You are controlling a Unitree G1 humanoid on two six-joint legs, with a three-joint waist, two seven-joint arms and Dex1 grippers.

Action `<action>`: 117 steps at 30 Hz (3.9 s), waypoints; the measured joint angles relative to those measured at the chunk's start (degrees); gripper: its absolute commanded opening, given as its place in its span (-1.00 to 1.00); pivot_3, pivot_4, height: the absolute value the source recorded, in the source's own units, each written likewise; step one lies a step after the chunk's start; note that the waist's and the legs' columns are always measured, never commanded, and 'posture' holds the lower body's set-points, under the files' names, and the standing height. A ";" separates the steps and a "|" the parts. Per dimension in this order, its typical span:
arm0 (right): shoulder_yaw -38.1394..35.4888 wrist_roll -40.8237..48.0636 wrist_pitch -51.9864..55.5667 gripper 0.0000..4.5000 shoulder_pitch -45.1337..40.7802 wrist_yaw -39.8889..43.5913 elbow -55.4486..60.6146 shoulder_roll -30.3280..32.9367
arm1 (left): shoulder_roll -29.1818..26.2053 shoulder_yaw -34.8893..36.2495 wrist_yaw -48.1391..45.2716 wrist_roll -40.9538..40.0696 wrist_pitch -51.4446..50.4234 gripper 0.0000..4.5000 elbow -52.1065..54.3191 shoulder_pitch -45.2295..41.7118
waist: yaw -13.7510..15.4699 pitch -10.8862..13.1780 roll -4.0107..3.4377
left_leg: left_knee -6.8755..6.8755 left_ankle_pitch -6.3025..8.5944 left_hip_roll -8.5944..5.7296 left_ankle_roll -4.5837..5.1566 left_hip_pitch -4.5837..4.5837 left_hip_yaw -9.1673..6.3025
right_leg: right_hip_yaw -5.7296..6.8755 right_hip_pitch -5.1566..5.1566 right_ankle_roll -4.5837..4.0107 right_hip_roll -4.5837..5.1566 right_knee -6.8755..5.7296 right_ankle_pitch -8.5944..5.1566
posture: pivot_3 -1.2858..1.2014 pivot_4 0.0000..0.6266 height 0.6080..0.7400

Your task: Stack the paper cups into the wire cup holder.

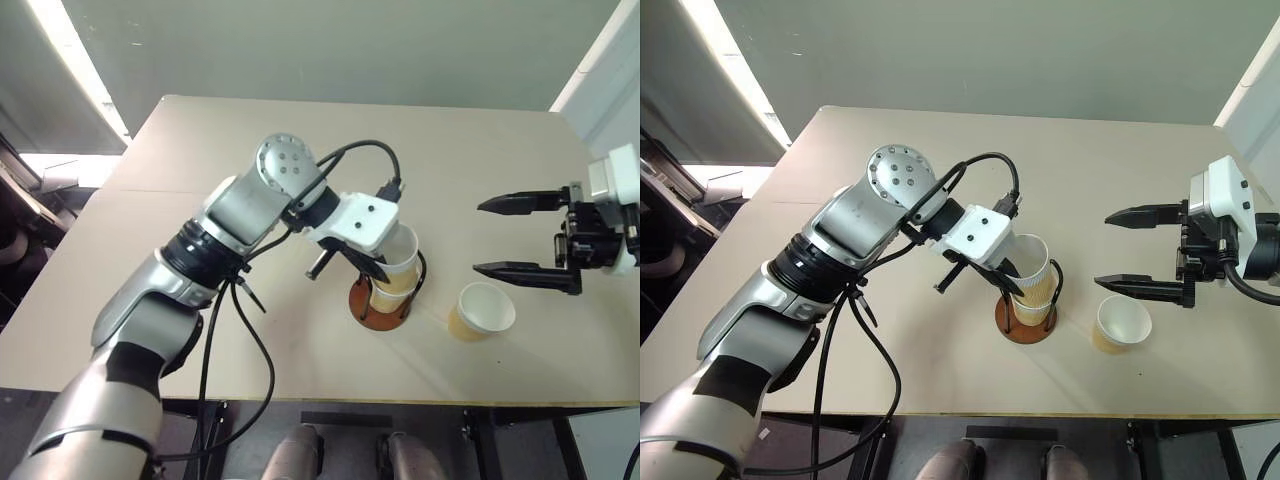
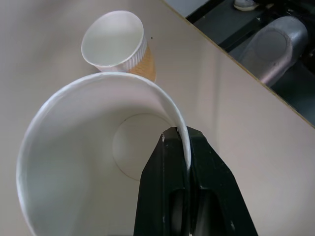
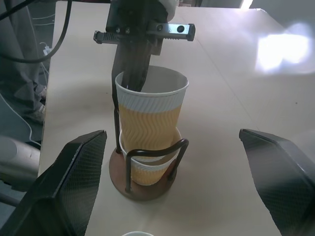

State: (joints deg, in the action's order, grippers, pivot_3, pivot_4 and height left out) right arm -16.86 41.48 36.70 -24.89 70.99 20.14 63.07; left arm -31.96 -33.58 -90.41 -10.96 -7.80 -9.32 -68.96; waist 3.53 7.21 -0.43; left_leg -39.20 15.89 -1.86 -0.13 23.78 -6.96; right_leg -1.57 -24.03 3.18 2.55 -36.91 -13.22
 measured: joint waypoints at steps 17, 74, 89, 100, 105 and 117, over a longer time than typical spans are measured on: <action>-0.53 0.27 7.60 1.00 6.30 -3.25 6.66 5.87 | 3.01 11.99 1.27 -5.69 -7.74 0.98 -1.85 -1.21 | 0.18 0.00 -0.01 | 0.03 0.01 0.04 0.01 0.01 0.08 | 0.01 0.00 0.01 -0.02 -0.02 0.00 | 0.03 -0.52 1.00; 27.03 -26.16 0.33 -0.99 -13.15 5.29 6.93 8.79 | -21.40 27.10 4.98 -14.18 -21.07 1.00 11.41 20.05 | -0.97 -0.02 0.01 | -0.01 0.02 0.03 0.09 -0.24 0.06 | -0.09 0.08 0.04 -0.02 0.07 -0.01 | 0.03 -0.52 1.00; 32.08 -24.17 4.43 -0.99 -39.36 12.44 0.32 -4.43 | -22.24 27.80 1.50 -14.02 -18.88 1.00 8.65 21.39 | -1.35 -0.02 0.01 | 0.06 0.01 0.01 0.09 -0.10 -0.08 | 0.01 0.01 -0.02 -0.04 0.10 -0.04 | 0.03 -0.52 1.00; 34.05 -23.04 7.39 -0.99 -36.73 11.96 5.33 -6.74 | -21.06 26.68 0.80 -13.37 -18.00 1.00 6.75 20.41 | -1.37 -0.02 0.01 | 0.05 0.00 0.02 0.07 -0.09 -0.09 | 0.01 0.01 -0.04 -0.04 0.09 -0.05 | 0.03 -0.52 1.00; 35.67 -24.45 5.36 -0.99 -33.03 11.66 5.54 -6.41 | -21.08 26.67 0.57 -13.65 -17.99 1.00 6.87 20.24 | -1.37 -0.02 0.01 | 0.05 0.01 0.02 0.07 -0.09 -0.08 | 0.01 0.01 -0.03 -0.04 0.09 -0.05 | 0.03 -0.52 1.00; 38.23 -25.87 5.25 0.23 -31.22 10.62 7.26 -8.73 | -21.37 26.68 0.54 -13.85 -18.47 1.00 7.20 19.86 | -1.42 -0.02 0.01 | 0.06 0.01 0.02 0.07 -0.09 -0.07 | 0.01 0.00 -0.03 -0.04 0.09 -0.05 | 0.03 -0.52 1.00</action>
State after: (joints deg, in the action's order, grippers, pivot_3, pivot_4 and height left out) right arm 21.37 15.61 41.95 -56.11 81.61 27.39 54.34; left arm -53.32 -6.90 -89.87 -24.81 -26.28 -2.11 -49.10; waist 2.11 7.19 -0.42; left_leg -39.14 15.89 -1.83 -0.05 23.69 -7.04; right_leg -1.57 -24.03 3.15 2.51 -36.82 -13.26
